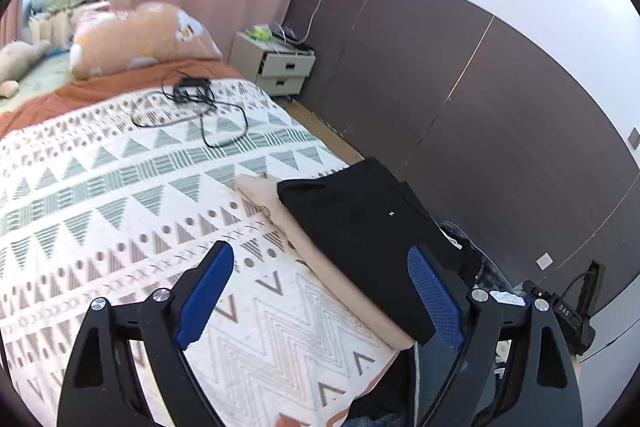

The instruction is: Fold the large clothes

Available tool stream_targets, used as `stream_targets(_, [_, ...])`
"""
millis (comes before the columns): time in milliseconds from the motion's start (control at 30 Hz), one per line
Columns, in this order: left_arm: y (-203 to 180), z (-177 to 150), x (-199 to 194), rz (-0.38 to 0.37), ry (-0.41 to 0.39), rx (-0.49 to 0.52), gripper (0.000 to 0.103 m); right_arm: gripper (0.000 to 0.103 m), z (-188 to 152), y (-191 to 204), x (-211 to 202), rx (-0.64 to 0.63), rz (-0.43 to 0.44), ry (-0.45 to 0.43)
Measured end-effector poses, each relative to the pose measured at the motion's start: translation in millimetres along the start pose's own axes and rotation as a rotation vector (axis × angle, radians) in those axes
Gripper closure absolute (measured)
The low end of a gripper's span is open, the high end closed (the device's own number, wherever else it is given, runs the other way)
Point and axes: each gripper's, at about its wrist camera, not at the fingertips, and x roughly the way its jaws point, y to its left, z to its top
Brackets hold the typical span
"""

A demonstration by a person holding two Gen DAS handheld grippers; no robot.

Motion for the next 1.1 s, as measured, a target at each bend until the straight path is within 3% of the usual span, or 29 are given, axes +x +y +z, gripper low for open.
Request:
stream_targets(100, [0, -13, -25, 0.016, -0.02, 0.015, 0.005, 0.017, -6, 11, -14, -0.032, -0.016, -0.018])
stream_targets(233, [-2, -37, -63, 0.011, -0.08, 0.04, 0.003, 0.0, -19, 23, -33, -0.056, 0.009, -0.046])
stream_targets(533, [-10, -91, -135, 0.064, -0.159, 0.137, 0.0, 0.0, -59, 30, -80, -0.13, 0.019, -0.086])
stream_targets(1100, [-14, -201, -270, 0.191, -0.297, 0.138, 0.0, 0.0, -114, 37, -143, -0.354, 0.131, -0.071])
